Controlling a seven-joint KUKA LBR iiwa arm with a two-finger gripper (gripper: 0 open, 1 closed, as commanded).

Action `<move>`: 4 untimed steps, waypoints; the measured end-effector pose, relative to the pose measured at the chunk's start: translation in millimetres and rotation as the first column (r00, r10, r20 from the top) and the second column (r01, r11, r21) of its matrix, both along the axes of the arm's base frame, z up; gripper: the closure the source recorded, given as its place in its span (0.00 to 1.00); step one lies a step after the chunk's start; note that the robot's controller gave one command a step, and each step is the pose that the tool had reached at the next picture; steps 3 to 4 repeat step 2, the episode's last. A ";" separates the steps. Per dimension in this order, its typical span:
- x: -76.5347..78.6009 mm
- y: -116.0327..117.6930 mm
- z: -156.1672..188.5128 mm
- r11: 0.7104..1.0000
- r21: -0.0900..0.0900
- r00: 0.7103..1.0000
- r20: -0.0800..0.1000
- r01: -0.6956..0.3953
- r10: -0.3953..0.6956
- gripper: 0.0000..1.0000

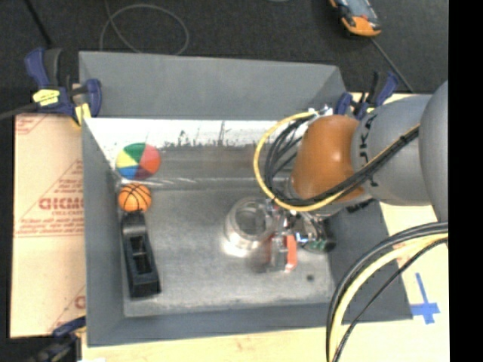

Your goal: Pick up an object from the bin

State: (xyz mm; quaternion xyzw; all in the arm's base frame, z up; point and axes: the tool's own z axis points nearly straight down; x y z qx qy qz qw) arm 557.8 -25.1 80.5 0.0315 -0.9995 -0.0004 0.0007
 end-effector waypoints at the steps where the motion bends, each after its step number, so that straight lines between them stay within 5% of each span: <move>1: -2.1 16.2 3.4 0.996 0.000 0.996 0.005 0.085 -0.085 1.00; 4: -2.1 16.2 3.4 0.996 0.000 0.996 0.005 0.084 -0.084 1.00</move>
Offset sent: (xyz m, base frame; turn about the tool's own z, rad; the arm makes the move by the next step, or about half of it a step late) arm 0.0000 0.0000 0.0000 0.0000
